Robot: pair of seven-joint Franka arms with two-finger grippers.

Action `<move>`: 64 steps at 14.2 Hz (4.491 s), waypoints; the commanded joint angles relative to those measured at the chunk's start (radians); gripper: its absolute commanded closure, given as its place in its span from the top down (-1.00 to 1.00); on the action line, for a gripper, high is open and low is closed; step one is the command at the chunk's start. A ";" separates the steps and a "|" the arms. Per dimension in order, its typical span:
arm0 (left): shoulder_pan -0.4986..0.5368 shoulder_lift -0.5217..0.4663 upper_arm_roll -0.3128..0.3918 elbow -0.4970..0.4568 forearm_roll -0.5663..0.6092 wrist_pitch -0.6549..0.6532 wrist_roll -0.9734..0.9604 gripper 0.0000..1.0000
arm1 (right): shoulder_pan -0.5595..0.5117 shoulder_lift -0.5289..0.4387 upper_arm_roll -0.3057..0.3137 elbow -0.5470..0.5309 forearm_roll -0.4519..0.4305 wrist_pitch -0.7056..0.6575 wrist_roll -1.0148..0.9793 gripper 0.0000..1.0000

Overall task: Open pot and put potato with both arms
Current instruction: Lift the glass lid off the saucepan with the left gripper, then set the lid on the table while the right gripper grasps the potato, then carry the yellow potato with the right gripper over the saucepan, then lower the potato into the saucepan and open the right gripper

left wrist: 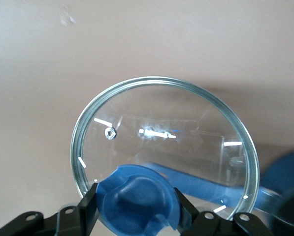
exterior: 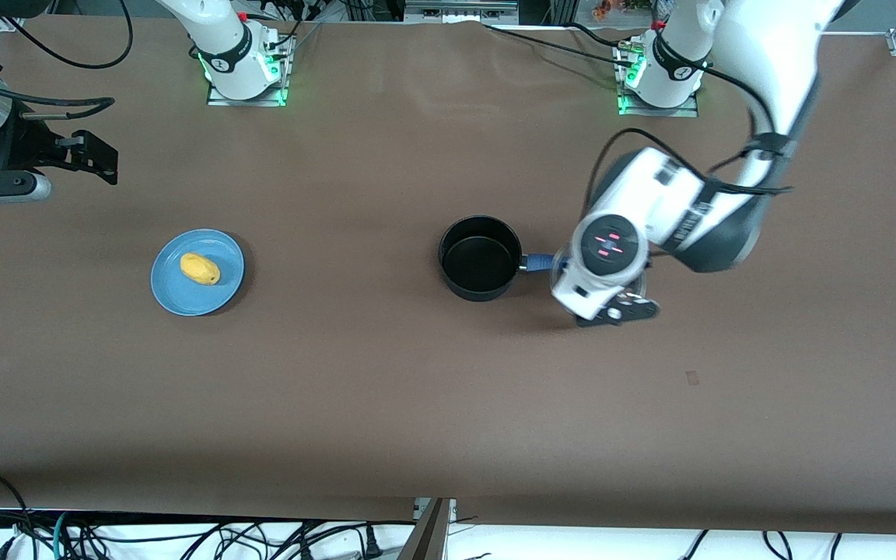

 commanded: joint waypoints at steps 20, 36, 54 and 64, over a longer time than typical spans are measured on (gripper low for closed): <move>0.469 0.015 -0.006 -0.455 0.432 0.696 0.243 0.27 | -0.056 0.271 -0.029 -0.597 0.014 0.872 -0.382 1.00; 0.675 -0.291 -0.022 -0.188 -0.242 0.353 0.677 1.00 | -0.054 0.371 -0.052 -0.610 0.022 1.020 -0.580 -0.12; 0.067 -0.582 0.633 -0.181 -0.483 0.014 0.671 1.00 | 0.275 0.496 0.284 -0.026 0.017 0.651 0.666 -0.73; 0.057 -0.568 0.622 -0.135 -0.448 0.014 0.669 1.00 | 0.509 0.831 0.279 0.341 -0.030 0.714 1.138 -0.73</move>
